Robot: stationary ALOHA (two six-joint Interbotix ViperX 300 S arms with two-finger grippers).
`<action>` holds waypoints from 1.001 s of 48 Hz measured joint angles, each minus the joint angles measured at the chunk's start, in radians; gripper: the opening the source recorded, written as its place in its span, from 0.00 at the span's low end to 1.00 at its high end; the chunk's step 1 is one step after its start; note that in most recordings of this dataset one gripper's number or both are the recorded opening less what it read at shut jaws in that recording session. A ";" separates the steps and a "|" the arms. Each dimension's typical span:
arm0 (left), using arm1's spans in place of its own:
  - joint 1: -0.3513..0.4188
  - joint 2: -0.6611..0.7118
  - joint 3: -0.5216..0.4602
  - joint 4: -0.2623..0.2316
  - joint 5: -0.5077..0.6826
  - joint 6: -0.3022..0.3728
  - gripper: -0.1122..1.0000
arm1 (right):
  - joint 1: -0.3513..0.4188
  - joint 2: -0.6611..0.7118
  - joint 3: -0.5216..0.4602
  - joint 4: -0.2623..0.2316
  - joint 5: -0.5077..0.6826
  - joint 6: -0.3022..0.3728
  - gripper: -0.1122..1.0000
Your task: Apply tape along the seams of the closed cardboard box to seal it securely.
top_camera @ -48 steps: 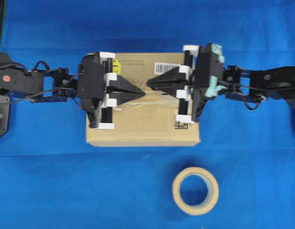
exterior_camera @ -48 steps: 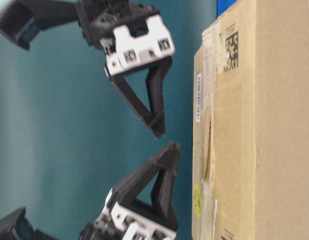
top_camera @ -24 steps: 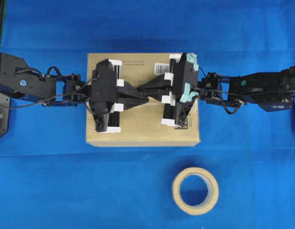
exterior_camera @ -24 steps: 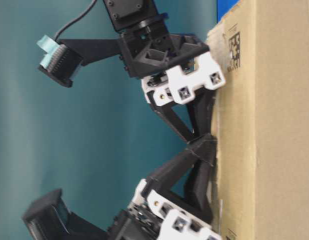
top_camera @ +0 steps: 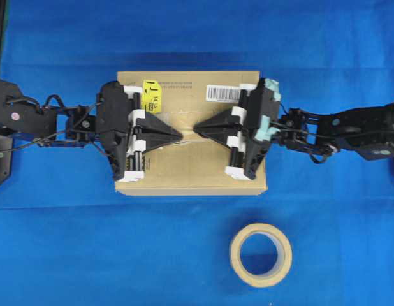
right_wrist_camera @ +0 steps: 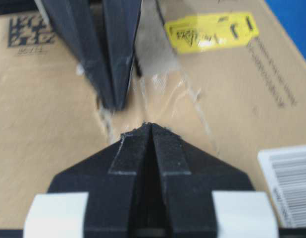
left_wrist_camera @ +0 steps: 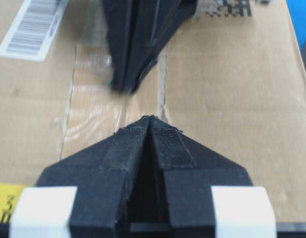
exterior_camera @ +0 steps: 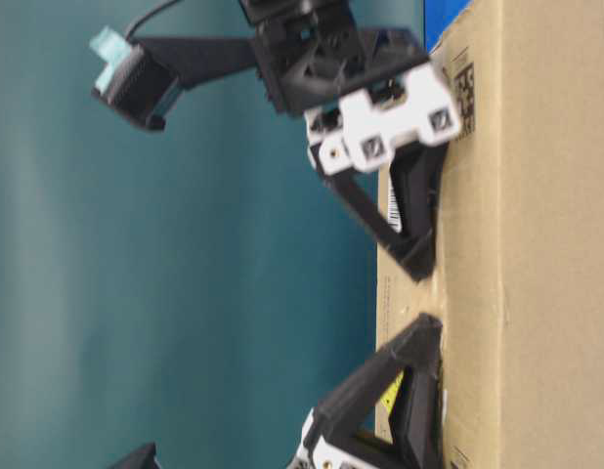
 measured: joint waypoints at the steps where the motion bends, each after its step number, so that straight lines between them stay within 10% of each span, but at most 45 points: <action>1: 0.000 -0.005 0.003 0.000 0.000 0.000 0.10 | 0.003 -0.006 0.008 0.005 0.000 0.000 0.09; 29: -0.002 -0.037 0.032 0.000 0.002 -0.012 0.10 | 0.031 -0.075 0.084 0.038 -0.020 -0.018 0.09; 48: -0.020 -0.241 -0.020 0.000 0.115 0.006 0.10 | 0.037 -0.383 0.118 0.035 0.035 -0.164 0.09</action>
